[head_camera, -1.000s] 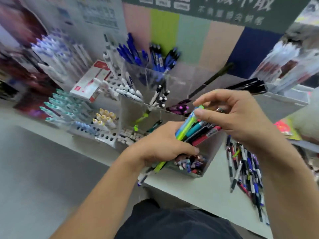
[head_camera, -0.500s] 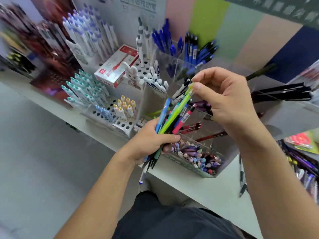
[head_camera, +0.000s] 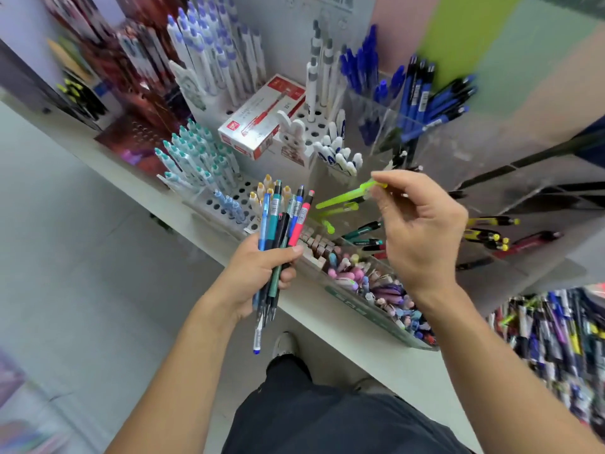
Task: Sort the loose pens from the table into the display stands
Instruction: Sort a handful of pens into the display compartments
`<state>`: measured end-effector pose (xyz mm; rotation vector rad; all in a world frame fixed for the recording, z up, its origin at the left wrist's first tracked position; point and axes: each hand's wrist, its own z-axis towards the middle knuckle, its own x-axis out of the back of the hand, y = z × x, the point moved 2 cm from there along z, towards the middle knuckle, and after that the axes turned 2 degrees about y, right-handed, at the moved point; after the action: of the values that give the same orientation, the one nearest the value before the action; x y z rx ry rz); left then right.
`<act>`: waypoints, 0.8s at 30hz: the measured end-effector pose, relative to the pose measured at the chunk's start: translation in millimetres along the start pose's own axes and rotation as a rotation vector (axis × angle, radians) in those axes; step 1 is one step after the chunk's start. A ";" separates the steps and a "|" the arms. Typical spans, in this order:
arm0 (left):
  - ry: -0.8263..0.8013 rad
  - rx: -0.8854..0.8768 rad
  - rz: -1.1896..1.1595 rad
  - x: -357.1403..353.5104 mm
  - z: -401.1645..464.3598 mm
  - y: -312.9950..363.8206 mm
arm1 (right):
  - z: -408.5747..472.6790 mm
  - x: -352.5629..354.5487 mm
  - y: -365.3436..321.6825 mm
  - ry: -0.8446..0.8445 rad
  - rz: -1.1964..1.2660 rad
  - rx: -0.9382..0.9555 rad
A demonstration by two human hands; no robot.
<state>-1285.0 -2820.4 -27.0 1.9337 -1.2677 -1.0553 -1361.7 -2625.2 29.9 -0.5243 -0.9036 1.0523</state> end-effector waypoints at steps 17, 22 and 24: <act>0.060 -0.040 0.062 7.9 11.4 0.2 | -23.8 -57.6 31.9 -0.476 -0.468 0.002; 0.045 -0.060 0.170 7.8 9.8 2.4 | -12.0 -44.9 27.1 -0.436 -0.512 0.067; 0.026 -0.073 0.222 3.5 7.7 4.9 | -12.7 -30.0 23.3 -0.367 -0.466 0.048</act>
<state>-1293.0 -2825.8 -28.0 1.7021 -1.3732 -0.9479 -1369.0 -2641.9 -5.8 -0.0656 -1.2478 0.7477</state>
